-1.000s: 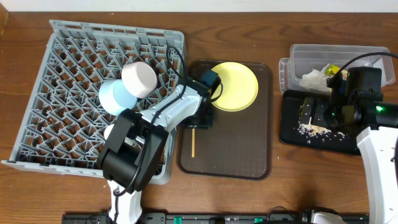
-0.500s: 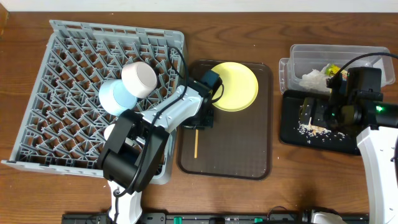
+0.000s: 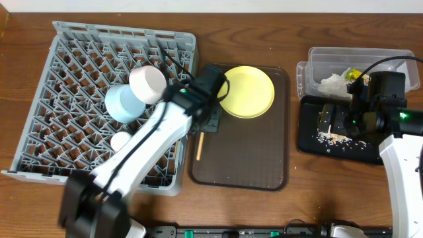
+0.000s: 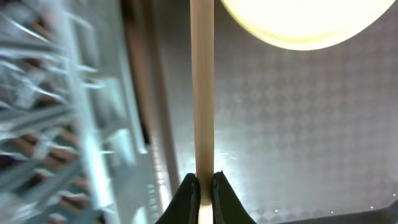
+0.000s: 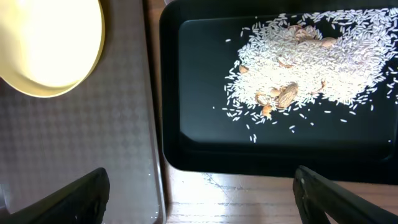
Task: Sort waste into correct bins and load items into the dishwasher
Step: 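Carry the second chopstick into the dish rack and release it, then reach the left gripper to the yellow plate and grasp its rim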
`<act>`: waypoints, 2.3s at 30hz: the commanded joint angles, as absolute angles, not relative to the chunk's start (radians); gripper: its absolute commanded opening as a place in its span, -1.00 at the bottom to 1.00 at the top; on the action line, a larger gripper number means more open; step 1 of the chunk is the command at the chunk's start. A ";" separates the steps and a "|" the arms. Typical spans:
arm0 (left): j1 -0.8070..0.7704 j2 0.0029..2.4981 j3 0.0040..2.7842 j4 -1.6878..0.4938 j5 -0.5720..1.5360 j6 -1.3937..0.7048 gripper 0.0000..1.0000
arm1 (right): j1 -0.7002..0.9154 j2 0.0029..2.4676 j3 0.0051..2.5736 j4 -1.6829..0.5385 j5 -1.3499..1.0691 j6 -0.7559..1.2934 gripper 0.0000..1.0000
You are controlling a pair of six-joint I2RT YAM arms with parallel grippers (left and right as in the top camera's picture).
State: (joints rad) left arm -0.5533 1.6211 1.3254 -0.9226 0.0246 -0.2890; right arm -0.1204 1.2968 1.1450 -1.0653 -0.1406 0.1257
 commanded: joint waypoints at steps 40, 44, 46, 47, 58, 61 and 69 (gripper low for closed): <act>-0.401 1.549 1.372 -0.719 0.161 -0.081 0.38 | -0.127 1.289 1.159 -1.067 -0.136 0.134 0.85; -0.472 1.591 1.371 -0.607 0.161 -0.028 0.43 | -0.127 1.289 1.159 -1.068 -0.135 0.133 0.85; -0.516 1.635 1.371 -0.547 0.160 0.000 0.43 | -0.127 1.289 1.159 -1.066 -0.135 0.133 0.86; -0.530 1.652 1.371 -0.529 0.160 0.007 0.43 | -0.127 1.290 1.159 -1.065 -0.135 0.133 0.86; -0.644 1.942 1.371 -0.342 0.161 0.009 0.43 | -0.126 1.289 1.159 -1.066 -0.135 0.133 0.86; -0.656 2.001 1.371 -0.330 0.161 0.016 0.43 | -0.126 1.289 1.159 -1.065 -0.135 0.133 0.87; -0.678 2.057 1.369 -0.402 0.162 0.015 0.34 | -0.126 1.290 1.159 -1.066 -0.135 0.133 0.86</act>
State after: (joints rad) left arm -0.6666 2.0556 1.3544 -0.3664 0.1539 0.0032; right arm -0.1204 1.2968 1.1450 -1.0653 -0.1406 0.1257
